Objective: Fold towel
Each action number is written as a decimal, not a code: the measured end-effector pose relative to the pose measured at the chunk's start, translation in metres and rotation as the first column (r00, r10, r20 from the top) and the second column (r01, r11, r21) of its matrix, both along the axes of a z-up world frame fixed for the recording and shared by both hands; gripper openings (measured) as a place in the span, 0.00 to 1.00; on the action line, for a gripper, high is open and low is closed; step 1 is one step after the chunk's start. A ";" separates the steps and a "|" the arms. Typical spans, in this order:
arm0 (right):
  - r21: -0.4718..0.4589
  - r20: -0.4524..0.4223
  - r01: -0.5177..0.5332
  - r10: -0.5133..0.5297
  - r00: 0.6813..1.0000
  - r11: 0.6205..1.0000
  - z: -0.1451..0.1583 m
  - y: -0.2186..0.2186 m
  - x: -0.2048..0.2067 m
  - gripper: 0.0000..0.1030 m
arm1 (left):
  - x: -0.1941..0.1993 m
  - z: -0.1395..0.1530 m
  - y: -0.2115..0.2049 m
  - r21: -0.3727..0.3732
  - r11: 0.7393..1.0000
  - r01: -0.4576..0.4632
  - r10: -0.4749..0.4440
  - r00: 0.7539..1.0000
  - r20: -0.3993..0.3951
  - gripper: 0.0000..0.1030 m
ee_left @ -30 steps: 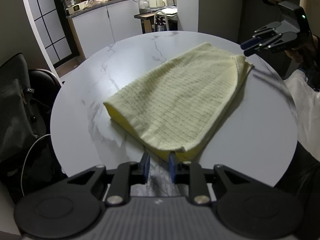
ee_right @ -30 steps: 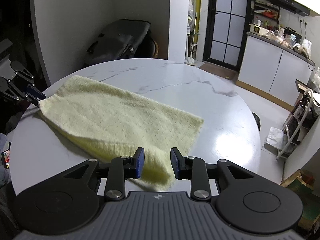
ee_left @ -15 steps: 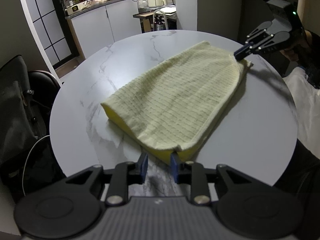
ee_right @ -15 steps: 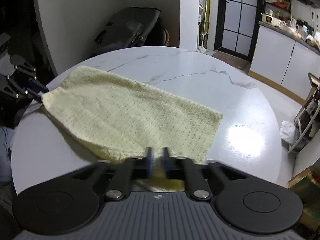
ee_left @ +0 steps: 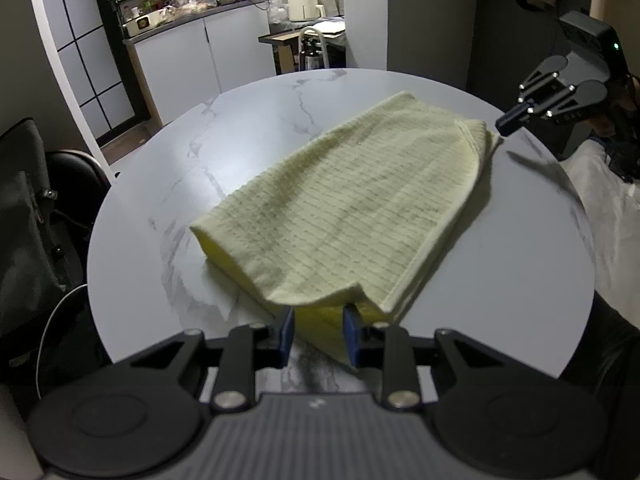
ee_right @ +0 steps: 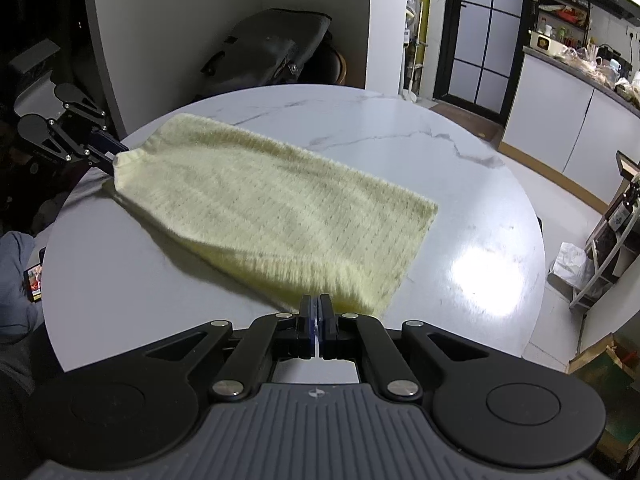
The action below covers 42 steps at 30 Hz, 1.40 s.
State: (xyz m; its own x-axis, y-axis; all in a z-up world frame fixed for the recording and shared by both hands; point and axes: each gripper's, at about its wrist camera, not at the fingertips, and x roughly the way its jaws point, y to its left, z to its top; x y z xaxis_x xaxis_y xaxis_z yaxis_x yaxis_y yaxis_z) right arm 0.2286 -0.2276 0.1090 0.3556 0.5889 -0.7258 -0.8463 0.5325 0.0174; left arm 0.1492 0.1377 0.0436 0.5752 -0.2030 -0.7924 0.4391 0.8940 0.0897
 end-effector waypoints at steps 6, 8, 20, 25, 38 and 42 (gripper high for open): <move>0.035 -0.017 0.056 -0.055 0.998 0.998 0.006 0.008 0.011 0.39 | 0.001 -0.001 -0.002 -0.006 1.000 0.003 -0.003 1.000 -0.005 0.29; 0.029 -0.027 0.047 -0.046 0.999 0.998 0.003 0.013 0.013 0.48 | 0.000 -0.002 -0.002 -0.001 1.000 0.006 -0.006 1.000 -0.007 0.31; 0.032 -0.003 0.006 -0.006 1.000 0.999 -0.010 0.021 0.015 0.06 | -0.008 0.000 0.002 0.022 1.000 -0.012 0.013 1.000 -0.018 0.34; 0.048 0.035 0.007 -0.009 0.999 0.999 0.002 0.005 0.008 0.05 | -0.004 0.000 -0.001 0.020 1.000 -0.003 0.004 1.000 -0.012 0.34; 0.027 -0.004 0.058 -0.058 0.998 0.998 0.003 -0.006 0.004 0.22 | 0.002 -0.005 -0.009 -0.001 1.000 0.024 -0.024 1.000 -0.007 0.35; 0.025 -0.010 0.048 -0.048 0.999 0.999 0.002 0.003 0.011 0.36 | -0.001 -0.004 -0.009 0.005 1.000 0.021 -0.021 1.000 -0.011 0.35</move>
State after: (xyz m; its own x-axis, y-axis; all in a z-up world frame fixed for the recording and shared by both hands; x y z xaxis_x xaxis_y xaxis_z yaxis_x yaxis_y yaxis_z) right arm 0.2393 -0.2244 0.1108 0.3772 0.5893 -0.7145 -0.8193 0.5720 0.0392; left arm 0.1478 0.1291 0.0392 0.5618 -0.2110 -0.7999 0.4589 0.8840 0.0891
